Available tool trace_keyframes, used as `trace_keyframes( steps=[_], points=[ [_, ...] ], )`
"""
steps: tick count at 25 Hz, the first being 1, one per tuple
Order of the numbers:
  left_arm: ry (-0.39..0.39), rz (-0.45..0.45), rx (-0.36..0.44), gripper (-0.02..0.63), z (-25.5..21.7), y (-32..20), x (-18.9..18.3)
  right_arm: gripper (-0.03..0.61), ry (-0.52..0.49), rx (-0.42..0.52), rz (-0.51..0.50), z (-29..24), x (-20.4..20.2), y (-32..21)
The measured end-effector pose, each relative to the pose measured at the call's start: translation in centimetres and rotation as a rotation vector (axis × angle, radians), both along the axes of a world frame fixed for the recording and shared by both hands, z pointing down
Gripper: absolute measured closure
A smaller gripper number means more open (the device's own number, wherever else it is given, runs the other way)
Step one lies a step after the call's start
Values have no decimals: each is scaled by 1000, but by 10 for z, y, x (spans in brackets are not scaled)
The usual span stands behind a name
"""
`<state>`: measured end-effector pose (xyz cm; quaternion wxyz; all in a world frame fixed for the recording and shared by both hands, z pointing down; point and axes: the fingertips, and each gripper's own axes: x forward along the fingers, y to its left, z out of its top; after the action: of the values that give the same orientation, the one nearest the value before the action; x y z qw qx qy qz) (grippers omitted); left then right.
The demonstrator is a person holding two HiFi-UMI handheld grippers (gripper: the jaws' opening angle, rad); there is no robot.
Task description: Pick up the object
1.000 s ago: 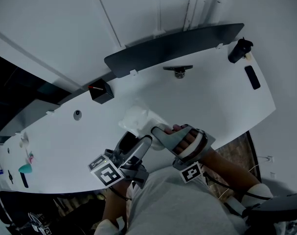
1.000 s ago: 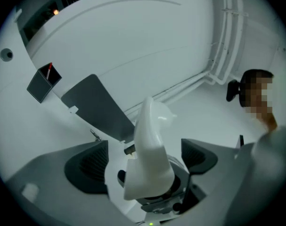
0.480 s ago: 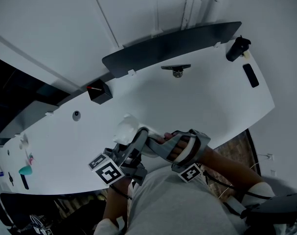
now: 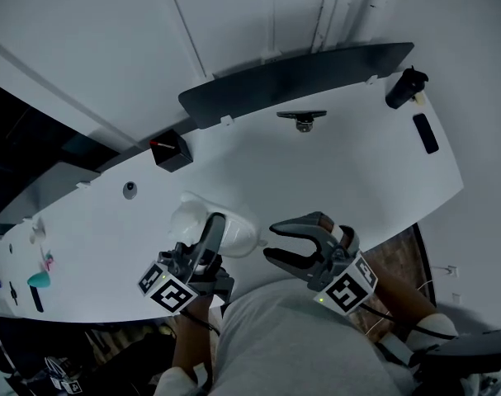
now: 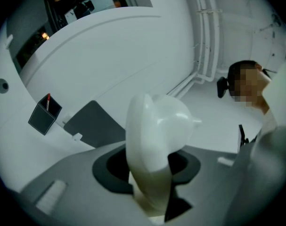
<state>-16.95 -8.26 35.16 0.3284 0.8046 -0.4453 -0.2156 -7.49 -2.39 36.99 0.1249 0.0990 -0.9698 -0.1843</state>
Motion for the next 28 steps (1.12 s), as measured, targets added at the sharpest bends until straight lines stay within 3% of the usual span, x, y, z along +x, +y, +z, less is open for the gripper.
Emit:
trace_keyframes(
  steps=[2,3,6,10,11,14,18,22,24,28],
  points=[
    [-73,23,34,451,-1,4,7,377,-153,-371,15,-15,3,-12],
    [-119,48,49,451,-2,8,12,359,-205,-499,26,-20,4,-17],
    [-202,133,91,453,-3,18,29,348,-228,-649,40,-23,3,-26],
    [-159,120,84,453,-2,23,30,347,-260,-703,60,-22,-2,-30],
    [-144,94,72,453,-1,24,26,362,-276,-693,96,-20,-2,-32],
    [-106,26,47,453,6,28,14,495,-337,-673,222,-16,-1,-39],
    [-73,-16,30,453,12,40,2,497,-361,-724,216,-16,-19,-28],
    [-102,-60,12,453,19,51,-12,506,-331,-653,238,-18,-34,-24],
    [-126,-83,3,453,22,57,-21,576,-335,-612,283,-20,-38,-27],
    [-119,-86,6,453,25,68,-33,577,-321,-591,289,-20,-54,-17]
  ],
)
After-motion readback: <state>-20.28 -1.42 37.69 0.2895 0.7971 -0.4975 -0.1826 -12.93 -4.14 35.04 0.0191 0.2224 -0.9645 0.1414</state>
